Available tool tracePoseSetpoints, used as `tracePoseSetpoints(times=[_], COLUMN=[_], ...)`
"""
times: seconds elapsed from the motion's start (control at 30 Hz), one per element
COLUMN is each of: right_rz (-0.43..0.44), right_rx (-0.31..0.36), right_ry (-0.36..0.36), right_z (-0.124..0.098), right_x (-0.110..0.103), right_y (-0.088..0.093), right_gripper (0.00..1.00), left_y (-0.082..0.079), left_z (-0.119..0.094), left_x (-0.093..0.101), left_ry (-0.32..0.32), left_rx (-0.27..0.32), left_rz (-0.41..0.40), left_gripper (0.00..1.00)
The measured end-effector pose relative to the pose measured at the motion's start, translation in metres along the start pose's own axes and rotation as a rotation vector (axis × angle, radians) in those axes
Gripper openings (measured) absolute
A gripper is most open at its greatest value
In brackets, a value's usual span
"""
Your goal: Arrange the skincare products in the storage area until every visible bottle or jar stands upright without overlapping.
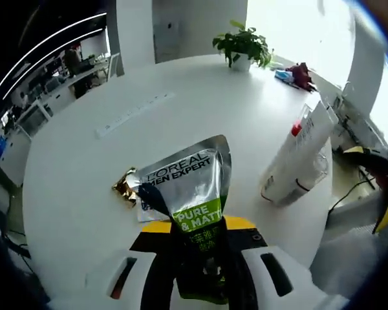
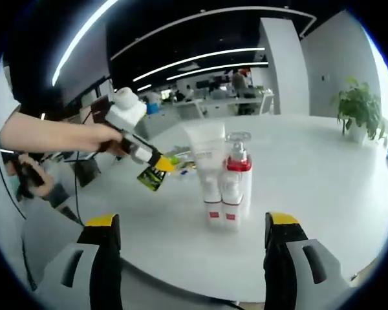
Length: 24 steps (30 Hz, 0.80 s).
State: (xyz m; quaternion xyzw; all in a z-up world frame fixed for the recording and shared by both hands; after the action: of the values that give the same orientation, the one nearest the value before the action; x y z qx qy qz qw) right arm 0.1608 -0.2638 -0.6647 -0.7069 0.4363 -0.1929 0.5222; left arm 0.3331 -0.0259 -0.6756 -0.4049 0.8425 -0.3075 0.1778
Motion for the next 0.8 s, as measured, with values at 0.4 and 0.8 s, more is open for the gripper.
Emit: tracePoseSetpoints(times=[0.4,0.8], right_rz=[-0.029,-0.01], right_rx=[-0.021,-0.015], right_ry=[-0.08,-0.165], right_z=[0.002,0.002], right_x=[-0.008,-0.014], right_y=[0.0,-0.001], right_gripper=[0.89,0.84], left_y=[0.023,0.046], left_z=[-0.038,-0.074], left_x=[0.032,0.066], left_ry=[-0.005,-0.007], left_rx=[0.043,0.085], left_rz=[0.008,-0.009], left_gripper=[0.22,0.22])
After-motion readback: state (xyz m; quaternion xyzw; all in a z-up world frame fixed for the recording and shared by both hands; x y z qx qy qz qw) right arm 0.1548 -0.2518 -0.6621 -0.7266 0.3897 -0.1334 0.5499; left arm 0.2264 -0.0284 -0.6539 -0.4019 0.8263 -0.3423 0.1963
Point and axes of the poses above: the point that each gripper's makers call its tool centre point, and the gripper's own axes: z roughly forward along the fingers, x roughly to its right, y roughly out of its underside, the point moved 9 cm from there along -z, roughly backward along the fingers, and after that the axes turned 5 degrees about -y, right-handed, at the moved point
